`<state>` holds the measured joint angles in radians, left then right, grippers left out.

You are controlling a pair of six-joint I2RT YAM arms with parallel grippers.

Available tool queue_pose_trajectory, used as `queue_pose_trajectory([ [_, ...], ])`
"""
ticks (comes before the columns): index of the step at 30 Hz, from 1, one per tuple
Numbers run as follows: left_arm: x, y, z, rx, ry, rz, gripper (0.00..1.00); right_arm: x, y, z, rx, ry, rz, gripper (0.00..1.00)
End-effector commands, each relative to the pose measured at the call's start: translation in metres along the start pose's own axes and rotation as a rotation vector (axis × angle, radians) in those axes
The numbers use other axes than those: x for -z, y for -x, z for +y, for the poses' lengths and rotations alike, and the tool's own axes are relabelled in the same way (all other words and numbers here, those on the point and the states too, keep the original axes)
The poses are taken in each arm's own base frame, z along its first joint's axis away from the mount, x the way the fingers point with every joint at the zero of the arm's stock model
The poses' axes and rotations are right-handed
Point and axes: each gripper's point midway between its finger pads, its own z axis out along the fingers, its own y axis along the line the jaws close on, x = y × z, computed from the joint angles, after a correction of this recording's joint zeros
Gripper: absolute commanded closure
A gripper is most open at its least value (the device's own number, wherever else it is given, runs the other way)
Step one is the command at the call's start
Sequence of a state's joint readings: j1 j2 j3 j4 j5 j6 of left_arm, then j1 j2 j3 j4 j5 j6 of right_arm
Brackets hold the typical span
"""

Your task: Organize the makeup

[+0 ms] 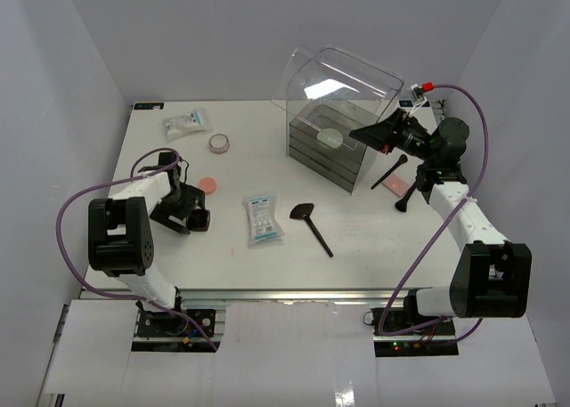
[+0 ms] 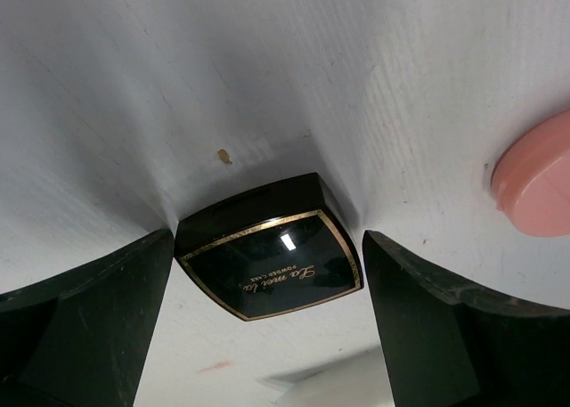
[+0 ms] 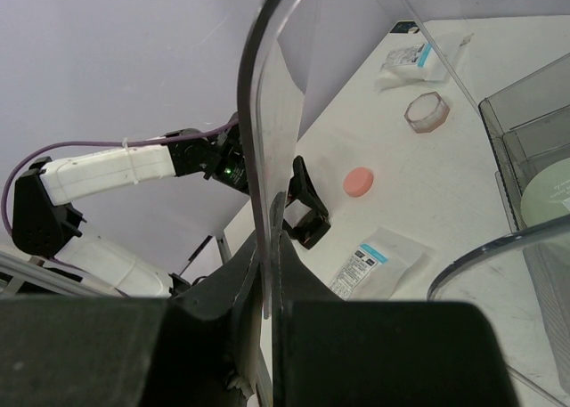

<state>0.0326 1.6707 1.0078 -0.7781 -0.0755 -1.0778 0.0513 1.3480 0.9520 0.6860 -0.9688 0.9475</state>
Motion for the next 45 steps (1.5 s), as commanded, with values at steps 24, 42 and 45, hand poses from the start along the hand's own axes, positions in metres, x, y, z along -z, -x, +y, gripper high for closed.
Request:
queue_pose_trajectory([
  [24, 0.148, -0.075, -0.105, -0.534, -1.095, 0.020, 0.90, 0.002, 0.004, 0.025, 0.084, 0.069, 0.008, 0.92],
  [42, 0.256, -0.204, -0.231, -0.956, -1.774, -0.546, 0.90, 0.003, 0.018, 0.047, 0.115, 0.088, 0.001, 0.92],
  [45, 0.252, -0.211, -0.248, -0.963, -1.803, -0.662, 0.90, 0.003, 0.019, 0.049, 0.113, 0.090, 0.000, 0.92],
])
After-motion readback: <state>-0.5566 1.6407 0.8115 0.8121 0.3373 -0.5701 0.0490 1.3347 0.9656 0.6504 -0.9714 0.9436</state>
